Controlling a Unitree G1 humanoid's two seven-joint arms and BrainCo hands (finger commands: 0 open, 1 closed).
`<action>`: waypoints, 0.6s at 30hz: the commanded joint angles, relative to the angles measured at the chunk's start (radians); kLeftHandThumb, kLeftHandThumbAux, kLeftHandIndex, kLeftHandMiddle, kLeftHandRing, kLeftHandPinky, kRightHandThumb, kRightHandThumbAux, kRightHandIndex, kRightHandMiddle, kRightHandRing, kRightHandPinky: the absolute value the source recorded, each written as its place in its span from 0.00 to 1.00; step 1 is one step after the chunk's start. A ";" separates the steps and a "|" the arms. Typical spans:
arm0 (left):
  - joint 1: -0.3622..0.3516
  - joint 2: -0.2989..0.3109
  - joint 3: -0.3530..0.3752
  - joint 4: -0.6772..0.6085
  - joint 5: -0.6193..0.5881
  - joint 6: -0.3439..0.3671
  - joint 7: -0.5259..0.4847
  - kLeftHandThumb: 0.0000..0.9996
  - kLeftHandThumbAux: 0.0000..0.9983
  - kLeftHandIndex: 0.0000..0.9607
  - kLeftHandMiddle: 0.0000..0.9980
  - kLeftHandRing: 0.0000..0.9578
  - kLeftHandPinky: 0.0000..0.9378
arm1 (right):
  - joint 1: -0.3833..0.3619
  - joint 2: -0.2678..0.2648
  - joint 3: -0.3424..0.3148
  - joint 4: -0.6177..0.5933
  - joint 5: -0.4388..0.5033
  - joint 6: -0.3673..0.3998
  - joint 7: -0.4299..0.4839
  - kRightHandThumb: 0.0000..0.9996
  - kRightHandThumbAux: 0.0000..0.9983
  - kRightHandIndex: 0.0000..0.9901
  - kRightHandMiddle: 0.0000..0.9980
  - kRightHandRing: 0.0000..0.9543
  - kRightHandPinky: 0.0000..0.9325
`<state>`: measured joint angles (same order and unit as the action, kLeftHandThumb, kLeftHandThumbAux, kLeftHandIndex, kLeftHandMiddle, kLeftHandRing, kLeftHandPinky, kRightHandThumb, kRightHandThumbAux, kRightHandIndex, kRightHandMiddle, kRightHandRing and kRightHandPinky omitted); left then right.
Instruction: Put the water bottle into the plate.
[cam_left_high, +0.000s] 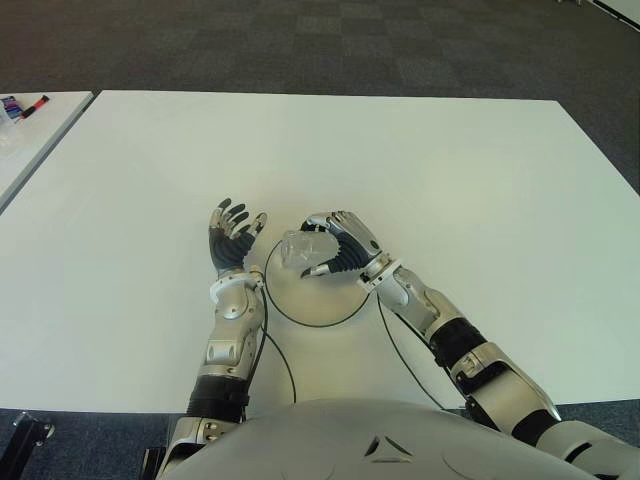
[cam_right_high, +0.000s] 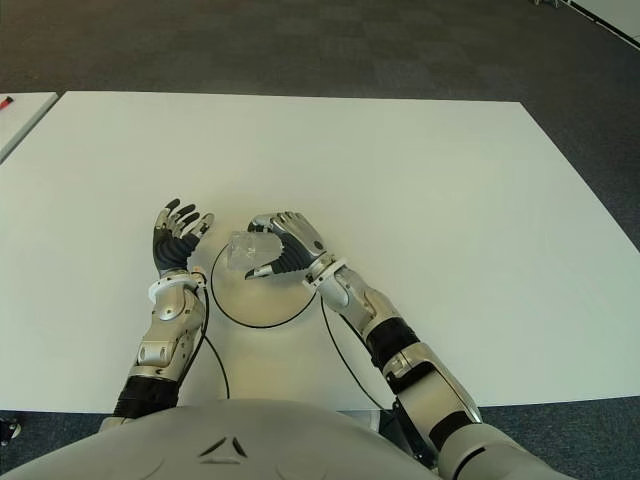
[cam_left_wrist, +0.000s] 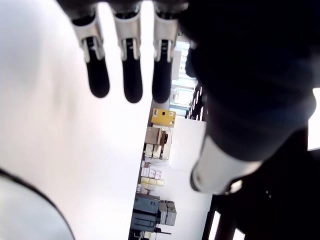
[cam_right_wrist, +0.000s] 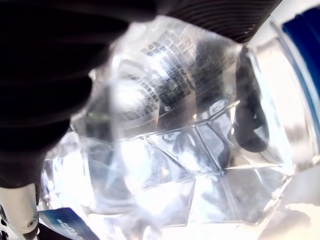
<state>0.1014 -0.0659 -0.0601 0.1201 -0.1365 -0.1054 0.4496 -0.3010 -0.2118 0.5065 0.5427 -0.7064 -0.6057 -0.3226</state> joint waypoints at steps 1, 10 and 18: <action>0.003 -0.119 -0.009 0.008 0.008 -0.001 0.017 0.10 0.88 0.19 0.28 0.30 0.32 | -0.021 0.003 -0.009 0.007 0.015 -0.011 0.008 0.95 0.66 0.37 0.50 0.58 0.72; 0.002 -0.118 -0.007 0.016 0.003 -0.014 0.011 0.11 0.88 0.20 0.28 0.30 0.33 | -0.026 0.007 -0.014 0.018 0.016 -0.012 0.010 0.95 0.67 0.37 0.48 0.58 0.68; 0.003 -0.117 -0.007 0.017 0.003 -0.016 0.010 0.11 0.87 0.20 0.28 0.29 0.31 | -0.028 0.006 -0.013 0.026 0.009 -0.010 0.007 0.99 0.68 0.38 0.42 0.50 0.55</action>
<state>0.1014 -0.0659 -0.0598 0.1233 -0.1370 -0.1159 0.4496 -0.3132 -0.2061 0.4998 0.5602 -0.7037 -0.6079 -0.3123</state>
